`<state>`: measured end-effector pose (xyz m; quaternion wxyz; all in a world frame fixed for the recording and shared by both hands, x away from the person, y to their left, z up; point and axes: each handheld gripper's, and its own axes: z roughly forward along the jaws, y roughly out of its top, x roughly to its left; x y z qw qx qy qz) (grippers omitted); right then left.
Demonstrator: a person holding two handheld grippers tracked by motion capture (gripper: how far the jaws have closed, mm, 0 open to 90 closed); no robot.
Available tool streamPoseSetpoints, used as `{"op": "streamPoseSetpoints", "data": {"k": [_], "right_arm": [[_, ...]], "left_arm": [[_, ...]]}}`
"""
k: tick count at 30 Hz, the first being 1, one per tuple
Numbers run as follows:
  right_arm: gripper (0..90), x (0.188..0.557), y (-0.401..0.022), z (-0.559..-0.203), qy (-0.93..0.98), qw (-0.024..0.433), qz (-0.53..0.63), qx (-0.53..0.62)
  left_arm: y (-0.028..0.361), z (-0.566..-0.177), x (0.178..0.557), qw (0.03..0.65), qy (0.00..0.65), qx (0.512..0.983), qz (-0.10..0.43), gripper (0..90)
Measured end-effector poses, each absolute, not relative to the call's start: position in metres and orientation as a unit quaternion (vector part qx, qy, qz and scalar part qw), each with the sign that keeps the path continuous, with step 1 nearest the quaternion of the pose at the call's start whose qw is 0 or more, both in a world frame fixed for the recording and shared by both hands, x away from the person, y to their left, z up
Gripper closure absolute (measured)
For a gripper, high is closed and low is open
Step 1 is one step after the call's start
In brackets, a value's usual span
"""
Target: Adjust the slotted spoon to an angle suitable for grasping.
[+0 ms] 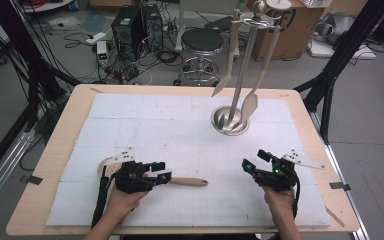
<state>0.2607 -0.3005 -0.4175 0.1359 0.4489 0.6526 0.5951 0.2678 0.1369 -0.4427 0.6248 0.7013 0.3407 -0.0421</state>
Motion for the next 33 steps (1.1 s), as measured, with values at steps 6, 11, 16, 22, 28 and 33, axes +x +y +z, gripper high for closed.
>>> {"op": "streamPoseSetpoints", "data": {"k": [6,11,16,22,28,33], "right_arm": [[12.5,0.261,-0.299,-0.418,0.654,0.134,0.593,0.449],[12.8,0.260,-0.299,-0.417,0.656,0.140,0.595,0.444],[12.8,0.259,-0.299,-0.417,0.655,0.140,0.595,0.444],[12.8,0.259,-0.301,-0.418,0.653,0.141,0.595,0.447],[12.8,0.259,-0.300,-0.418,0.654,0.141,0.594,0.447],[12.8,0.258,-0.301,-0.418,0.652,0.144,0.595,0.448]], "left_arm": [[0.132,-0.448,0.264,0.608,0.348,0.712,-0.044,71.8],[0.124,-0.453,0.260,0.589,0.343,0.730,-0.044,89.3],[0.119,-0.458,0.259,0.579,0.344,0.737,-0.059,89.7],[0.114,-0.464,0.251,0.566,0.365,0.734,-0.084,89.8],[0.107,-0.467,0.250,0.526,0.389,0.750,-0.092,89.8],[0.105,-0.469,0.254,0.509,0.398,0.757,-0.094,89.8]]}}
